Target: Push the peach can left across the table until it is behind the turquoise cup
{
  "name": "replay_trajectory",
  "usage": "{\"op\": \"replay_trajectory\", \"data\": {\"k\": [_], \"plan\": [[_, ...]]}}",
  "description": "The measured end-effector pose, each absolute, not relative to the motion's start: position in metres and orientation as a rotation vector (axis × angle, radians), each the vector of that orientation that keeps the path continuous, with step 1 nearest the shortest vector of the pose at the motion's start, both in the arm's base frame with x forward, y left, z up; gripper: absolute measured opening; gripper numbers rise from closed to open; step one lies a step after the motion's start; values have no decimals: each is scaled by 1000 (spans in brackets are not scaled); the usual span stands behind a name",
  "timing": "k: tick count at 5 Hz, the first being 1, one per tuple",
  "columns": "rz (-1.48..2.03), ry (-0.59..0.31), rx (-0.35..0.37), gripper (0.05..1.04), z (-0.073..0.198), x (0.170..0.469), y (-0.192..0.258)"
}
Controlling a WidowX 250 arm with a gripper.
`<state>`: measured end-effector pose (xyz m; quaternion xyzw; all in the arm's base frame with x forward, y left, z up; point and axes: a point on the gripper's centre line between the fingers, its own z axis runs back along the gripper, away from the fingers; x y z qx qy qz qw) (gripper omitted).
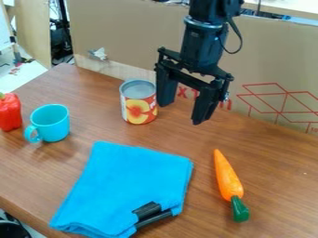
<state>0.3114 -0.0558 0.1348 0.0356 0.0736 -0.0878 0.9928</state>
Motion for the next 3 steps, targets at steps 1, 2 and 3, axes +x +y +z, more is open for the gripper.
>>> {"op": "replay_trajectory", "data": {"k": [1, 2, 3], "plan": [[-175, 186, 74, 1001, 123, 310, -55], [-166, 120, 7, 1001, 123, 324, -61], [-139, 13, -33, 1001, 122, 343, -55]]}}
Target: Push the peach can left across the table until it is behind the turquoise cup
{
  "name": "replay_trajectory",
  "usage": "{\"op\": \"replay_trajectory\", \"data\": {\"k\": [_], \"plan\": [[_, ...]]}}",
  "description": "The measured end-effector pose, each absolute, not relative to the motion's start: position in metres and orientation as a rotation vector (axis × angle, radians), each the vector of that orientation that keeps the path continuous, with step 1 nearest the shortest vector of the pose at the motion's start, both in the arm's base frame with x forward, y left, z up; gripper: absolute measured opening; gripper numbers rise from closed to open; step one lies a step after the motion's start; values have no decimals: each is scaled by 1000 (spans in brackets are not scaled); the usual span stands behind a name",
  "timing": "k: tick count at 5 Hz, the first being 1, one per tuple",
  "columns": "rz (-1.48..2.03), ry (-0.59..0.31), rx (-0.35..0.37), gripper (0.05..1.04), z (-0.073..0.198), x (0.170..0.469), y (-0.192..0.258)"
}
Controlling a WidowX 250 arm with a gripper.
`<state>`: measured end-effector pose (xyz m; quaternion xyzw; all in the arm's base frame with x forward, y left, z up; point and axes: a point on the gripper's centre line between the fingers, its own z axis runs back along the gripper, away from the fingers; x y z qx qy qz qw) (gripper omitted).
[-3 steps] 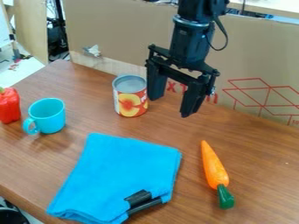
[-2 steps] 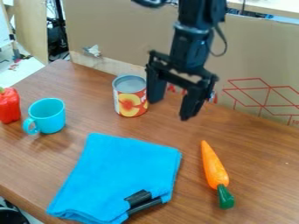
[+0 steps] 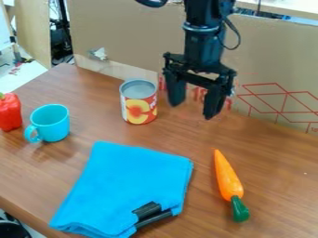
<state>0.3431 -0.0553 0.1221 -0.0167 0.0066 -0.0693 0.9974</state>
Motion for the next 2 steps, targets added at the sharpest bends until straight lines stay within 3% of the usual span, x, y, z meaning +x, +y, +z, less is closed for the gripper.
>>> {"op": "replay_trajectory", "data": {"k": [2], "plan": [[-126, -16, -42, 1001, 101, 370, -57]]}}
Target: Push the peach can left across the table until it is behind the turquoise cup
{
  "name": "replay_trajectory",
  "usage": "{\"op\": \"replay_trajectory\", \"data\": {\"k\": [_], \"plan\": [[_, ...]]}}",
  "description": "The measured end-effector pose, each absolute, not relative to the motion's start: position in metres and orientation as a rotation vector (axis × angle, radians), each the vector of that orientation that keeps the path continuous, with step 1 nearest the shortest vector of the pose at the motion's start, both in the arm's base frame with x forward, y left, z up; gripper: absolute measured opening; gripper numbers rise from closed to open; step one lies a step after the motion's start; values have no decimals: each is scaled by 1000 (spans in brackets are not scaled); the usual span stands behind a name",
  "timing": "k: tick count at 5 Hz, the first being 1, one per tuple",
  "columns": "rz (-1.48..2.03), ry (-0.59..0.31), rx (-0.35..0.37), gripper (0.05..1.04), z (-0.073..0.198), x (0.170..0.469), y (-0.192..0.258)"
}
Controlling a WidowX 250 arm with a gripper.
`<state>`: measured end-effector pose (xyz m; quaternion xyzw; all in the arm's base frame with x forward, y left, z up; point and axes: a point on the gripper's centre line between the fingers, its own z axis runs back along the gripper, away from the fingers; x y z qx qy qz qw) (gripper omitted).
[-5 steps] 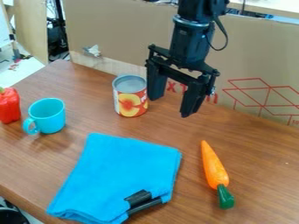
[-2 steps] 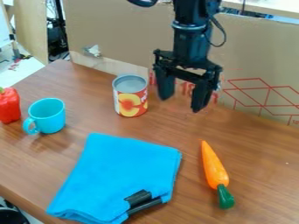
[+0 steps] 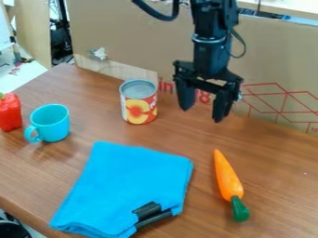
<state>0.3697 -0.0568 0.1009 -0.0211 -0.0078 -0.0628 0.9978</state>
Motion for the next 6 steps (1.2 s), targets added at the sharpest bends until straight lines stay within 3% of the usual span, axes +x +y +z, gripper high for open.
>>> {"op": "replay_trajectory", "data": {"k": [2, 4, 6], "plan": [[-93, 4, -24, 1001, 90, 394, -44], [-66, 65, 26, 1001, 76, 393, -19], [-22, 2, 1, 1001, 73, 404, 0]]}}
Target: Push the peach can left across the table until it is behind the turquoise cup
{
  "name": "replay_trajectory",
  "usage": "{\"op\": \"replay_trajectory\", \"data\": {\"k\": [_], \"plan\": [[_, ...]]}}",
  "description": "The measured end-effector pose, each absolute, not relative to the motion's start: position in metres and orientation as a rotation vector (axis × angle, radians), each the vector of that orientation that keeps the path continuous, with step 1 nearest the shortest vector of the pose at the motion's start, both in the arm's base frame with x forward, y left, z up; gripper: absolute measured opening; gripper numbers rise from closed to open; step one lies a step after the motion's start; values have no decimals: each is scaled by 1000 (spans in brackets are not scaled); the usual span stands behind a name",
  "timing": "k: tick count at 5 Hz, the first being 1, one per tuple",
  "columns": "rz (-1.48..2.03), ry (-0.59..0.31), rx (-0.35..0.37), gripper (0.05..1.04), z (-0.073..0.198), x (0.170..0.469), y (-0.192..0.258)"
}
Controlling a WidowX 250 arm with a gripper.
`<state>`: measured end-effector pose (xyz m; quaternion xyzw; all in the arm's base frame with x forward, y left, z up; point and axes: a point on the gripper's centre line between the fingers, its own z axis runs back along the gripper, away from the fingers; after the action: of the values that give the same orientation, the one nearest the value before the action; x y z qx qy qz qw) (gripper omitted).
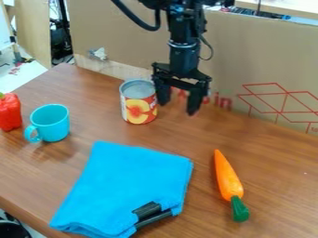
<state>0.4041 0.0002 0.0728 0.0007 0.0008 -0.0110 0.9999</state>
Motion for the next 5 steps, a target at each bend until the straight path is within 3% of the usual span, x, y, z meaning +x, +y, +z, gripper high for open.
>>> {"op": "replay_trajectory", "data": {"k": [1, 3, 5], "plan": [[45, -13, -14, 1001, 55, 411, 15], [148, 30, 9, 1001, 54, 406, 67], [198, 147, 25, 1001, 50, 398, 127]]}}
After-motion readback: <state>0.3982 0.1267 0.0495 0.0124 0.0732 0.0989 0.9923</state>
